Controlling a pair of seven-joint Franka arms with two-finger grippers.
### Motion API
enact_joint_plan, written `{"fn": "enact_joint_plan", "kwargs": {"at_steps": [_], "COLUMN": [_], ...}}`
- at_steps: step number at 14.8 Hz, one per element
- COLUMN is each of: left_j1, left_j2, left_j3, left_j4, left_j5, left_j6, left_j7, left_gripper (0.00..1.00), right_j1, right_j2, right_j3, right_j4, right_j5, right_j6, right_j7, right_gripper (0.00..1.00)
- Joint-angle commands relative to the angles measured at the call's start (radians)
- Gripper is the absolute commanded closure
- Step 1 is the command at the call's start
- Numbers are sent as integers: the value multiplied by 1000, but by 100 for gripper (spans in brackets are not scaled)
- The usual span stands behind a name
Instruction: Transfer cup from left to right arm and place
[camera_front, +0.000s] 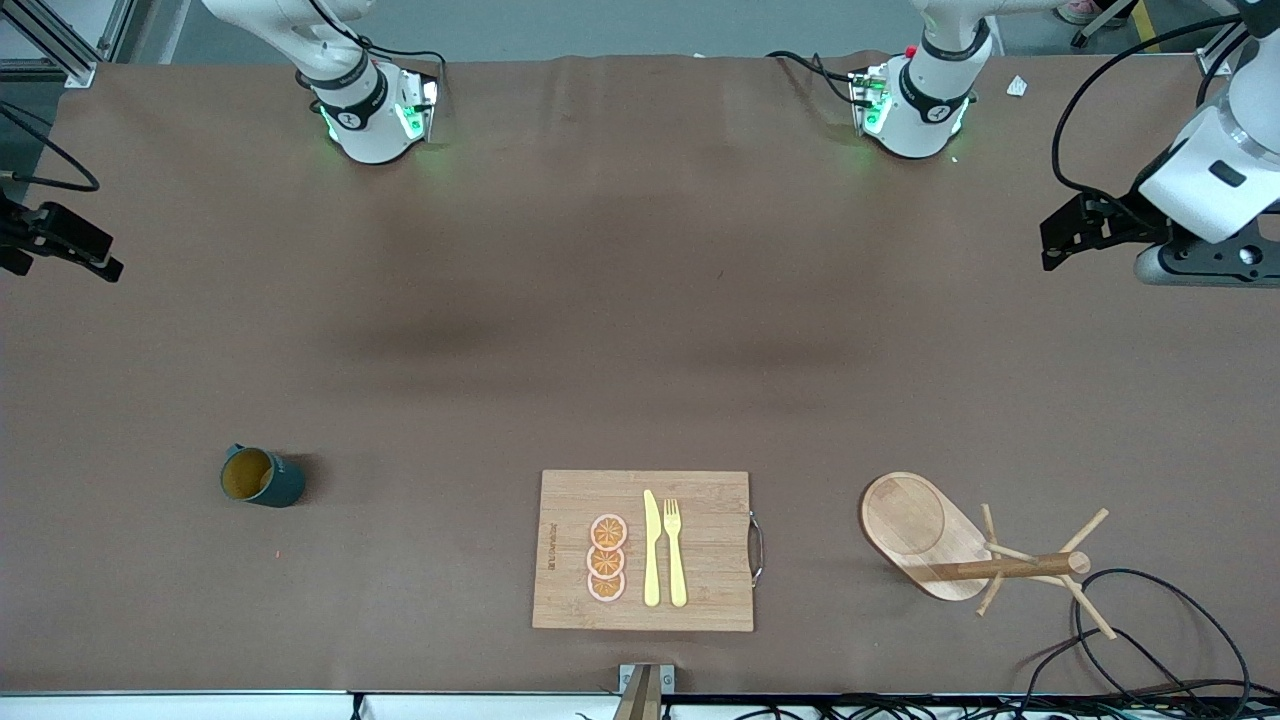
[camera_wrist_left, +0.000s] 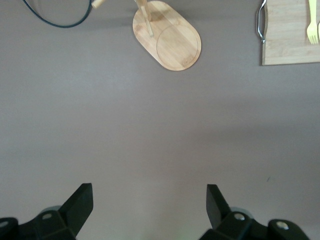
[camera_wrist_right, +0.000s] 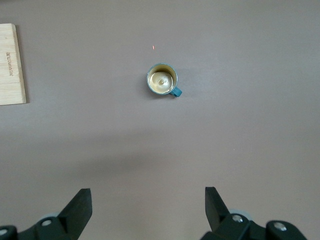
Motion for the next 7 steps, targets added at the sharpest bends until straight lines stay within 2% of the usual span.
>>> {"fn": "enact_joint_plan", "kwargs": {"at_steps": [1,7], "left_j1": [7,10], "left_j2": [-44,-34], "left_j3": [-6,-5], "left_j4": [-41,-7], "left_j5": [-6,8], "left_j6": [0,0], "left_j7": [-2,5], "left_gripper": [0,0], "right_j1": [-6,-21], "right_j2": [0,-3], "right_j3": [2,-4], "right_j4": [-3,5], "right_j5": [-21,-27], "right_j6": [-7,-10], "right_j7": [3,4], "right_gripper": [0,0]}}
